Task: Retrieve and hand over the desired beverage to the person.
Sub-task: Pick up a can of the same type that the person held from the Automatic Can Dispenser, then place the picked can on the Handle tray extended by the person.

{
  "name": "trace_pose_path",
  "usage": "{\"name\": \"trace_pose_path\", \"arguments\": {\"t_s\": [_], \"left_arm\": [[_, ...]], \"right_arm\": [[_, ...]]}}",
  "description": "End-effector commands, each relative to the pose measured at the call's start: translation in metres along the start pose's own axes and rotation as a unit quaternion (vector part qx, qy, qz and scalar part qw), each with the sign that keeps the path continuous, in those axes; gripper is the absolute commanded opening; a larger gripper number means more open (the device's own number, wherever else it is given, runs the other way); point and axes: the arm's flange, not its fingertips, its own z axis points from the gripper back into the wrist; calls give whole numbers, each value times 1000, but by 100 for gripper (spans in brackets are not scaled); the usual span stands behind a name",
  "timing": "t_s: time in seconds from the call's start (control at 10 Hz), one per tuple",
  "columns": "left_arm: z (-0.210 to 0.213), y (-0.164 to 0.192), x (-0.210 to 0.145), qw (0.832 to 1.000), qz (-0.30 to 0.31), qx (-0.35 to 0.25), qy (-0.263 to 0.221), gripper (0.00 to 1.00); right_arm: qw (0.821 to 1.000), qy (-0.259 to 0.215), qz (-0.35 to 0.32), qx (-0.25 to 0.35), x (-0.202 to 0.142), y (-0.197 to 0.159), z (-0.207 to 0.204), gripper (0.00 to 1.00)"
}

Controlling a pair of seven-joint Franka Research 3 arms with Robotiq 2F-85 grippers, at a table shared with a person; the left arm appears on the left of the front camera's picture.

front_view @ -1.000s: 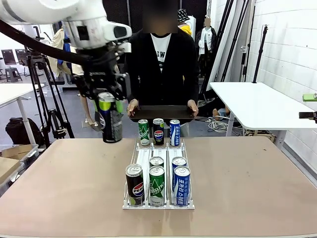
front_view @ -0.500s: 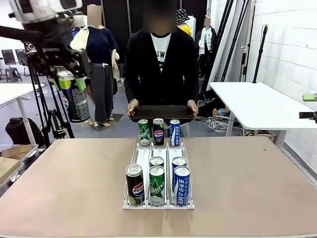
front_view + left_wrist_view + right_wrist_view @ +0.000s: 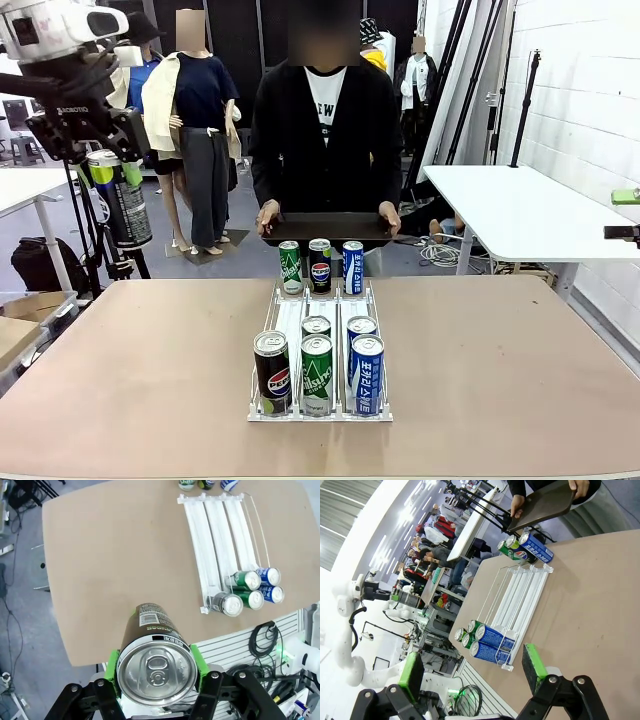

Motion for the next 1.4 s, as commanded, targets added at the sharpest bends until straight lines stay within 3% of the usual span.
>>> {"name": "trace_pose_path", "arguments": {"t_s": [0.0,0.2,0.3,0.4,1.3], "left_arm": [[-1,14,5,1000,-16,-6,-26,0],[-6,22,7,999,-14,-16,-30,0],[-18,14,13,1000,-11,-25,-5,0],[-6,20,10,1000,-2,-6,-14,0],[-6,20,10,1000,-2,-6,-14,0]], "right_arm": [[1000,-2,3,7,-1,1,0,100],[1000,-2,3,7,-1,1,0,100],[1000,-2,3,7,-1,1,0,100],[1000,-2,3,7,-1,1,0,100],[1000,-2,3,7,-1,1,0,100]]}}
